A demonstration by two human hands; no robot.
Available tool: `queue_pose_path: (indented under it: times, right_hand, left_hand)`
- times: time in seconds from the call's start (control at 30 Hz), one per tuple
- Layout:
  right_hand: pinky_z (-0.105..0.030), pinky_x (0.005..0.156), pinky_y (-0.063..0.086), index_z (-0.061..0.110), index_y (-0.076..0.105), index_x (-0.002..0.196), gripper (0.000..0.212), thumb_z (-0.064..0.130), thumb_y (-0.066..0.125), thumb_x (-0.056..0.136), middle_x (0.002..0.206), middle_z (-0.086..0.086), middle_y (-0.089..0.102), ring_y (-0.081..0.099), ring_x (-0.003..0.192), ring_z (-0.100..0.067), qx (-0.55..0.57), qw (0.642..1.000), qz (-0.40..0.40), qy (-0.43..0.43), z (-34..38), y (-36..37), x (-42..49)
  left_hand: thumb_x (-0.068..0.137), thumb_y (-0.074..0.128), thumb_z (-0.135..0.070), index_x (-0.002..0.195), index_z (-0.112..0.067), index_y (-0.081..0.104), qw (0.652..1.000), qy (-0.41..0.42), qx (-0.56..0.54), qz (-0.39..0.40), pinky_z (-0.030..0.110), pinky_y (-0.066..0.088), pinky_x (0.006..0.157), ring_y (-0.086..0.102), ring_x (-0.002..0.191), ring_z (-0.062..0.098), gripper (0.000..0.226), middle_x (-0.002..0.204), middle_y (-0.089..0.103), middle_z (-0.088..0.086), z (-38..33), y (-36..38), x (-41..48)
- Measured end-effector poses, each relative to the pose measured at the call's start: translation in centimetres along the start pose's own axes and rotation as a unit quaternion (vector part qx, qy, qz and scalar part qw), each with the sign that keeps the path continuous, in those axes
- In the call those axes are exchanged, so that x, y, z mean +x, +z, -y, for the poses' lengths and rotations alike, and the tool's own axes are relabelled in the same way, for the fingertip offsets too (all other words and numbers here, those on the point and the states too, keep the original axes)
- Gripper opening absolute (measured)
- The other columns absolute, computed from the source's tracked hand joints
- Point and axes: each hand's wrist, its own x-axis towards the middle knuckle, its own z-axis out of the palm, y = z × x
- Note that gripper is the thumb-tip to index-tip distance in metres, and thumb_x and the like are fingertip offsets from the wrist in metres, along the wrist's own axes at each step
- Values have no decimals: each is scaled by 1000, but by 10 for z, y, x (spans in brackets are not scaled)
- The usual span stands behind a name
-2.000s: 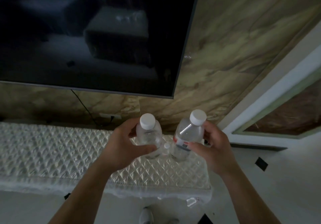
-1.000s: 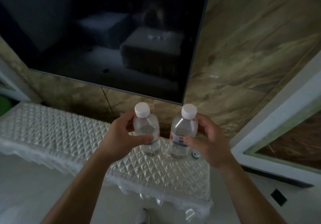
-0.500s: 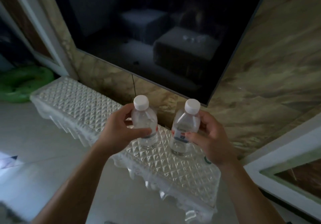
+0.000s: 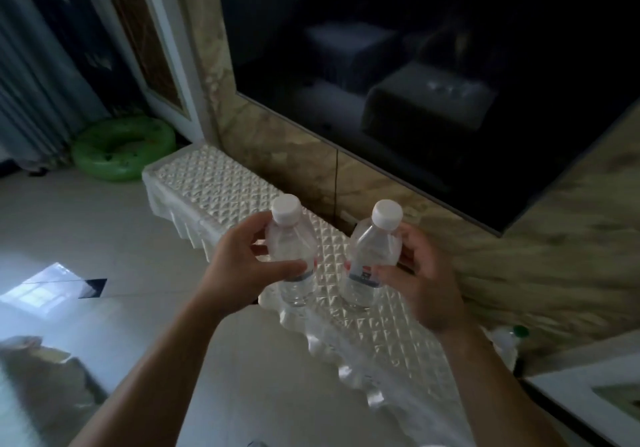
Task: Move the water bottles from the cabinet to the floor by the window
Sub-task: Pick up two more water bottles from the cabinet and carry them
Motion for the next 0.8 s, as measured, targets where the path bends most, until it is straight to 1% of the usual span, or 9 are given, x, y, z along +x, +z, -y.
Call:
queue_pose_path:
  times: [0.1, 0.23, 0.3, 0.37, 0.47, 0.6, 0.67, 0.7, 0.8]
  right_hand:
    - [-49, 93, 54, 37, 56, 123, 59, 39, 73, 66, 117, 11, 66, 63, 110, -12, -1, 1000, 8, -8, 9, 35, 12]
    - [-49, 92, 54, 38, 57, 120, 53, 28, 75, 70, 114, 13, 67, 64, 107, -11, -10, 999, 28, -23, 24, 73, 28]
    - [-47, 92, 55, 40, 58, 116, 51, 24, 74, 71, 112, 14, 68, 65, 106, -9, -10, 999, 37, -27, 32, 88, 36]
    - [-47, 92, 55, 40, 59, 115, 51, 23, 74, 70, 111, 14, 68, 65, 105, -9, -9, 998, 47, -28, 38, 102, 45]
    - [-49, 92, 54, 35, 59, 118, 53, 25, 75, 69, 112, 10, 68, 65, 106, -12, -10, 998, 62, -29, 44, 123, 63]
    - [-49, 92, 54, 36, 59, 118, 55, 33, 74, 65, 112, 9, 68, 65, 106, -13, -5, 996, 86, -27, 47, 151, 92]
    - [-49, 91, 54, 34, 59, 118, 54, 28, 74, 67, 111, 8, 69, 66, 104, -13, -5, 995, 96, -31, 48, 164, 109]
    - [-48, 91, 55, 34, 59, 118, 53, 26, 73, 67, 111, 8, 69, 66, 104, -12, -3, 994, 100, -33, 49, 170, 119]
    - [-47, 91, 55, 35, 59, 117, 53, 25, 72, 67, 110, 10, 69, 66, 103, -10, 3, 992, 119, -31, 54, 189, 152]
  left_hand:
    - [49, 90, -41, 114, -27, 62, 1000, 2, -2, -7, 37, 59, 82, 70, 95, 12, 72, 103, 71, -5, 11, -36, 2]
    - [50, 92, -37, 115, -26, 62, 1000, 4, 5, -17, 31, 58, 78, 70, 92, 10, 73, 102, 71, -6, 21, -76, 5]
    - [50, 90, -38, 113, -29, 62, 1000, 2, 3, -25, 29, 59, 76, 70, 91, 9, 69, 101, 71, -6, 24, -94, 7]
    - [48, 85, -42, 106, -36, 61, 999, -1, -1, -36, 28, 59, 74, 70, 89, 8, 63, 98, 71, -6, 27, -109, 9]
    - [48, 84, -44, 105, -40, 60, 999, -6, -4, -47, 30, 59, 75, 70, 89, 8, 62, 98, 71, -8, 34, -130, 14]
    - [47, 88, -45, 108, -36, 61, 998, -24, -5, -65, 37, 60, 78, 70, 90, 12, 68, 100, 71, -5, 46, -155, 28]
    - [46, 91, -45, 110, -34, 62, 996, -33, -8, -79, 40, 60, 79, 70, 92, 14, 72, 101, 71, -4, 53, -167, 39]
    - [46, 90, -45, 112, -33, 62, 996, -36, -8, -85, 41, 59, 80, 70, 92, 15, 72, 102, 71, -3, 57, -175, 46]
    - [46, 90, -43, 117, -26, 62, 994, -44, -3, -101, 43, 59, 81, 71, 92, 17, 78, 103, 71, 0, 64, -196, 69]
